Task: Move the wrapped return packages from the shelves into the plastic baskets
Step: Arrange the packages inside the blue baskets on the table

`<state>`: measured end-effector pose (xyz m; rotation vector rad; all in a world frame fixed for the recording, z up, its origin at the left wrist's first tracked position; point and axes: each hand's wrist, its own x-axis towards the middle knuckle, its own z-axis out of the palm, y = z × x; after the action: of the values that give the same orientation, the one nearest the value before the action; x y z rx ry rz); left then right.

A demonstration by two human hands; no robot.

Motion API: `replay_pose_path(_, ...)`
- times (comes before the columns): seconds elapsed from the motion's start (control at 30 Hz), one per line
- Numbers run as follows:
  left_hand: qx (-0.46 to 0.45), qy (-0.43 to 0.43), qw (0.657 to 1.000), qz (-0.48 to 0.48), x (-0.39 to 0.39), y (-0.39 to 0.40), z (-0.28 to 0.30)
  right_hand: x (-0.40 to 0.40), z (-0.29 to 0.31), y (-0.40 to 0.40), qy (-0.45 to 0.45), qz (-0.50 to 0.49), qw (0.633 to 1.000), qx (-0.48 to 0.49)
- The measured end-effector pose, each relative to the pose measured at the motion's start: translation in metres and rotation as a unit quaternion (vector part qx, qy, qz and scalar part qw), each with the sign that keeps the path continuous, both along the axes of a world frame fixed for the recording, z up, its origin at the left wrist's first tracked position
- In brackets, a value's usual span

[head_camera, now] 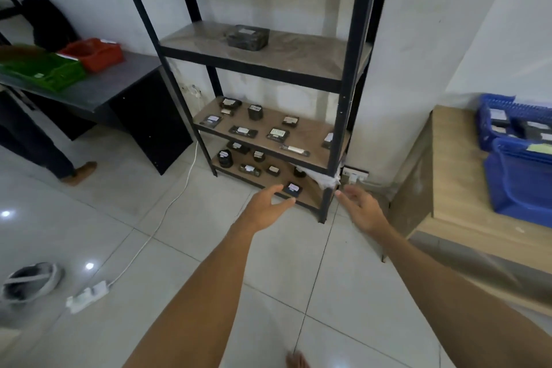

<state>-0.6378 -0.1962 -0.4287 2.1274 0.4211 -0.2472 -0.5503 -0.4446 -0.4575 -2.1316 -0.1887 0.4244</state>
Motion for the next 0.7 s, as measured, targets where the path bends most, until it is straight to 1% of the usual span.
replay_pose_path(0.13, -0.005, 0.013, 1.0, -0.022, 0.036, 0.066, -0.007, 0.025, -0.008, 0.059, 0.021, -0.023, 0.999, 0.006)
replay_pose_path(0.27, -0.007, 0.029, 0.998, -0.057, 0.098, 0.133, -0.026, 0.062, -0.027, 0.121, 0.04, -0.068, 0.997, 0.011)
replay_pose_path(0.37, -0.016, 0.023, 0.994, -0.107, 0.151, 0.179, -0.041, 0.096, -0.047, 0.167, 0.041, -0.109, 0.993, 0.007)
replay_pose_path(0.47, -0.034, 0.023, 0.985, -0.168, 0.204, 0.221, -0.052, 0.127, -0.061, 0.209, 0.043, -0.179, 0.983, 0.0)
replay_pose_path(0.53, -0.027, 0.033, 0.978, -0.206, 0.234, 0.245, -0.059, 0.144, -0.068, 0.232, 0.049, -0.223, 0.974, -0.002)
replay_pose_path(0.7, -0.002, 0.051, 0.967, -0.25, 0.313, 0.286, -0.092, 0.184, -0.094, 0.269, 0.072, -0.302, 0.951, -0.01)
